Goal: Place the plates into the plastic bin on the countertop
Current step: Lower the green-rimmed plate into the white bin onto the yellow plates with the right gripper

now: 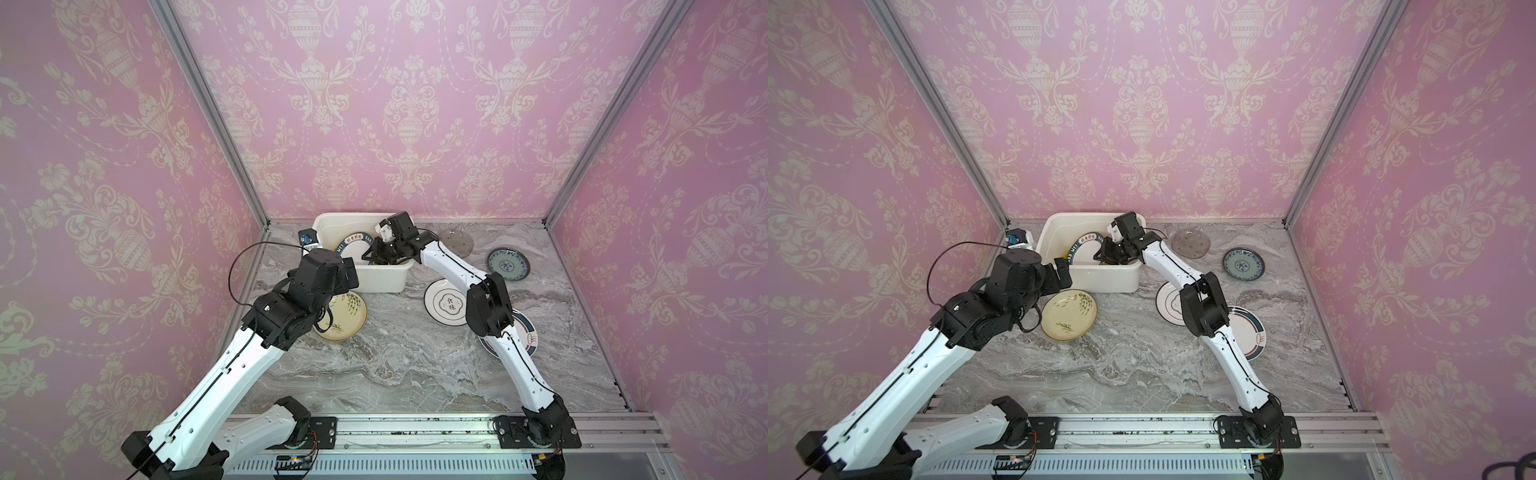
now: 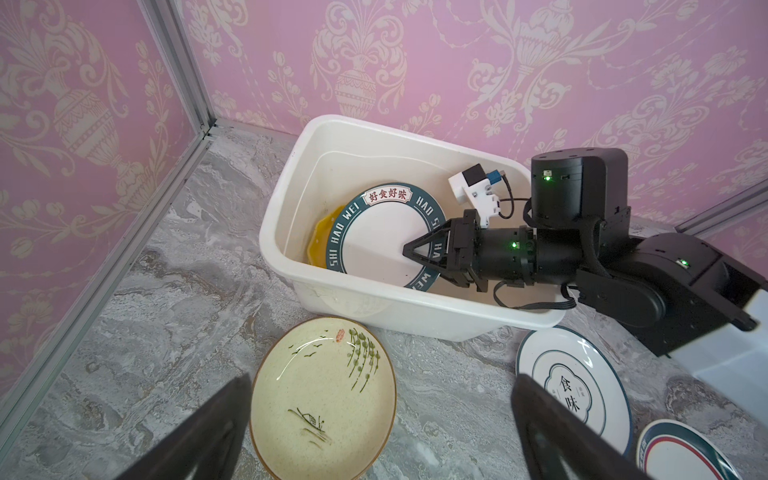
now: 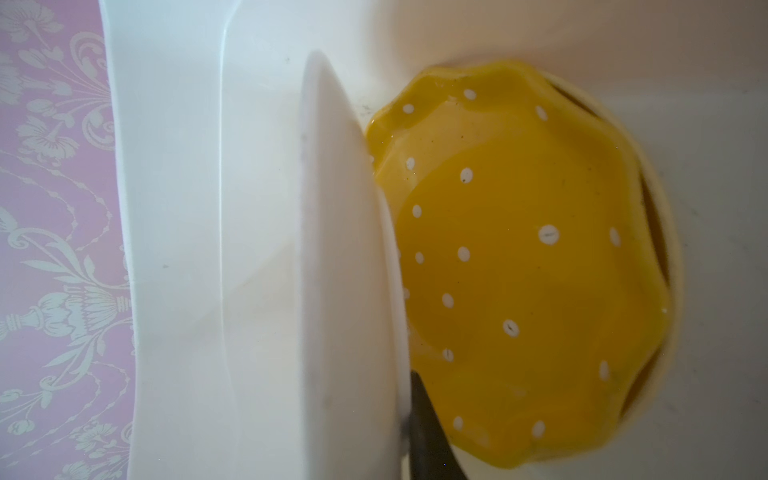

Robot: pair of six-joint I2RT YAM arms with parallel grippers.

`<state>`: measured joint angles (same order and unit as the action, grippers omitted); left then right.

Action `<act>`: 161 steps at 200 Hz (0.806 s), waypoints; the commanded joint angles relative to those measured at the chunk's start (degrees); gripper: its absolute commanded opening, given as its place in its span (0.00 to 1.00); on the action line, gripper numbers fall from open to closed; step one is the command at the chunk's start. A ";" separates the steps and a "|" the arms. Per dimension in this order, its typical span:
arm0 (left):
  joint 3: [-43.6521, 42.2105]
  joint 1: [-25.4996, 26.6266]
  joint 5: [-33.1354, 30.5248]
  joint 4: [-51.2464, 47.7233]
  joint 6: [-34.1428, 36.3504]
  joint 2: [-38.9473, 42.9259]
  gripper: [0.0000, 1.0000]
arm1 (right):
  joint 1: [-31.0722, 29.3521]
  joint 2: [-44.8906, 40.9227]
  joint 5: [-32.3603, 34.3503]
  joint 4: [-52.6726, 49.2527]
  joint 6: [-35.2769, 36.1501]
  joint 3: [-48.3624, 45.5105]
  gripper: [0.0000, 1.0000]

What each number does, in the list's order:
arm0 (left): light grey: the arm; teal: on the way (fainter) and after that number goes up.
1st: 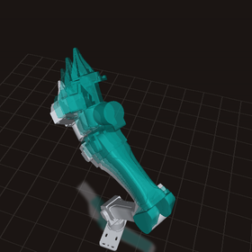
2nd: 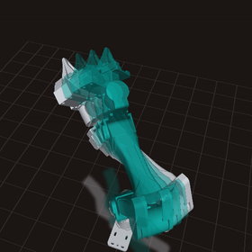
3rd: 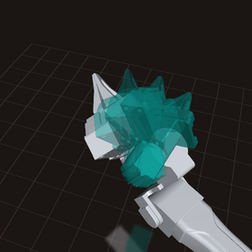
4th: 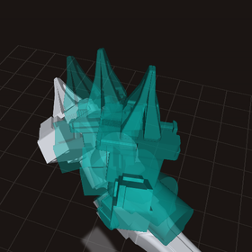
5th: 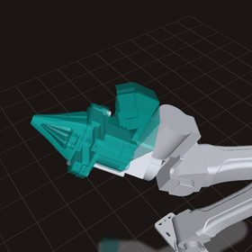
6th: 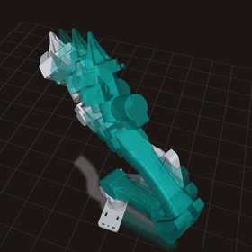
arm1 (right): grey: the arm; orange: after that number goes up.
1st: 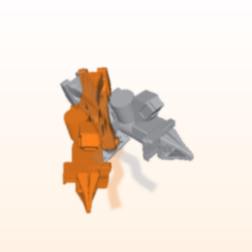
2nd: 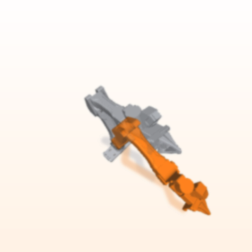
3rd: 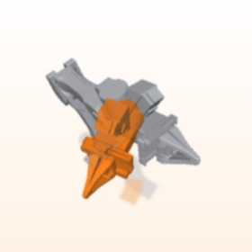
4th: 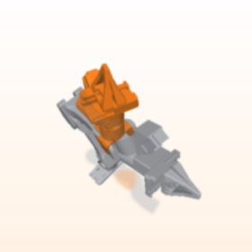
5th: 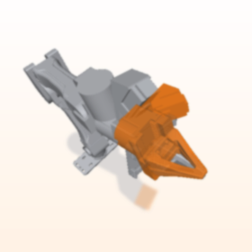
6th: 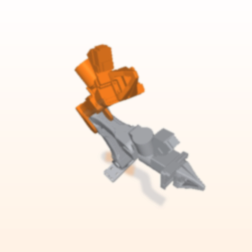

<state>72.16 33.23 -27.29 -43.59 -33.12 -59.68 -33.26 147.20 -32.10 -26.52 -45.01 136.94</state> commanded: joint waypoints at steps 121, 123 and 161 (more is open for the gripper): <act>-2.62 -3.44 3.07 -0.61 -1.34 1.80 0.99 | -1.27 2.79 12.02 -11.40 4.52 0.85 0.55; -2.63 -3.50 3.11 -0.61 -1.44 1.84 0.99 | -1.39 2.87 12.14 -11.54 4.66 0.93 0.56; -3.25 -4.03 3.89 -0.48 -1.86 2.19 0.99 | -2.85 4.27 14.20 -14.54 8.58 3.50 0.62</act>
<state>69.91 29.85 -24.75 -43.79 -33.98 -58.48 -35.22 148.46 -20.16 -36.27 -40.14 138.89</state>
